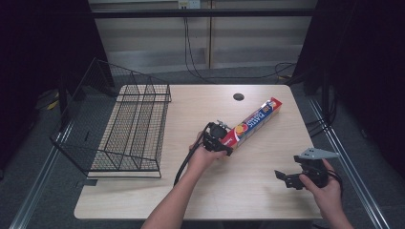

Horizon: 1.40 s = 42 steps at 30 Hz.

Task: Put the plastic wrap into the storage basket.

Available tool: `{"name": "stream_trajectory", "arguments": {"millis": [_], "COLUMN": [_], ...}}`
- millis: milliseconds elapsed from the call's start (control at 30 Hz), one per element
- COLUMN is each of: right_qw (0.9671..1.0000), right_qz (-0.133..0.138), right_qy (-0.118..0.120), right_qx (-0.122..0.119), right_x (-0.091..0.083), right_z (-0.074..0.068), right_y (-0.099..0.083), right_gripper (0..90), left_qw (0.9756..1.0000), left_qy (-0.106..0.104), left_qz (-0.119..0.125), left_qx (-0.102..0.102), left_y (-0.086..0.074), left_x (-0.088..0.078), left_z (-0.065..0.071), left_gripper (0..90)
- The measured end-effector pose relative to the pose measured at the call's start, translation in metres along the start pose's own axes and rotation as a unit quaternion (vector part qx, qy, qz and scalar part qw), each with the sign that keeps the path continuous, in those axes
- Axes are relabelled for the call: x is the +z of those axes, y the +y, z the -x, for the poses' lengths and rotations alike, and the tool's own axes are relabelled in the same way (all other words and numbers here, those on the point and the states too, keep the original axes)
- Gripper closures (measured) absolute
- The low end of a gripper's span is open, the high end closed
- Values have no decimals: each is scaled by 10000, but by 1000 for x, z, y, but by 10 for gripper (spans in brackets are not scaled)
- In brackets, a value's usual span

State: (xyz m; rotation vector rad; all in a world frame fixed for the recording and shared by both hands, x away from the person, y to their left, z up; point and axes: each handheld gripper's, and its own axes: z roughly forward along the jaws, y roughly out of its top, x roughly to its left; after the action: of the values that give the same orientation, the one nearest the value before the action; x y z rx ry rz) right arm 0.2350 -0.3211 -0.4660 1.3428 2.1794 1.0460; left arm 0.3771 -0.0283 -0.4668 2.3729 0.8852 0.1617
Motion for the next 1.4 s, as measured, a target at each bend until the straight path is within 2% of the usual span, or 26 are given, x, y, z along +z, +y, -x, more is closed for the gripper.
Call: {"name": "stream_trajectory", "arguments": {"millis": [33,300,333,467,500,600,667,767,867,933,1000,1033,1067,1200,1300,1367,1400], "right_qw": [10000,10000,10000,10000,10000,10000,10000,10000,9999,9999,9999,9999,9999,9999,9999,9999,10000], "right_qz": [5,4,4,5,23,23,8,10,-8,-28,-17,-14,-12,-2,1,17,19], "right_qy": [-10,0,0,-8,1,2,18,17,38,45,45,54,42,50,64,51,26], "right_qx": [18,-29,-29,-58,-88,-89,-92,-79,-141,-134,-139,-144,-133,-145,-122,-90,-75], "right_x": [0,1,1,1,2,2,1,2,4,4,4,4,4,4,3,2,3], "right_z": [0,-3,-3,-4,-5,-5,-6,-7,-8,-9,-9,-9,-9,-8,-7,-7,-7], "right_y": [0,1,1,1,1,1,1,2,2,2,2,2,2,1,2,2,1], "right_gripper": [25,25,25,25,25,25,24,24,25,25,25,24,24,25,24,25,25], "left_qw": [10000,9999,9999,9999,10000,9999,9997,9998,9997,9997,9998,9998,9999,9999,9999,9998,9998], "left_qy": [-26,-36,-26,-43,-49,-47,-70,-77,-115,-154,-143,-131,-128,-124,-92,-82,-84], "left_qz": [-54,-124,-135,-90,-59,-162,-207,-199,-209,-169,-134,-145,-113,-18,-31,61,108], "left_qx": [74,44,100,84,27,12,81,39,-35,16,-8,52,-24,112,62,180,110], "left_y": [-1,-22,-26,-40,-42,-50,-54,-58,-55,-50,-44,-40,-36,-22,-12,-7,-5], "left_x": [-2,-19,-22,-32,-33,-40,-45,-47,-47,-48,-50,-50,-50,-49,-45,-42,-40], "left_z": [-1,-6,-7,-10,-9,-9,-10,-12,-14,-16,-15,-16,-16,-18,-17,-17,-17], "left_gripper": [370,369,369,368,367,368,368,364,333,293,285,279,277,272,273,273,272]}}
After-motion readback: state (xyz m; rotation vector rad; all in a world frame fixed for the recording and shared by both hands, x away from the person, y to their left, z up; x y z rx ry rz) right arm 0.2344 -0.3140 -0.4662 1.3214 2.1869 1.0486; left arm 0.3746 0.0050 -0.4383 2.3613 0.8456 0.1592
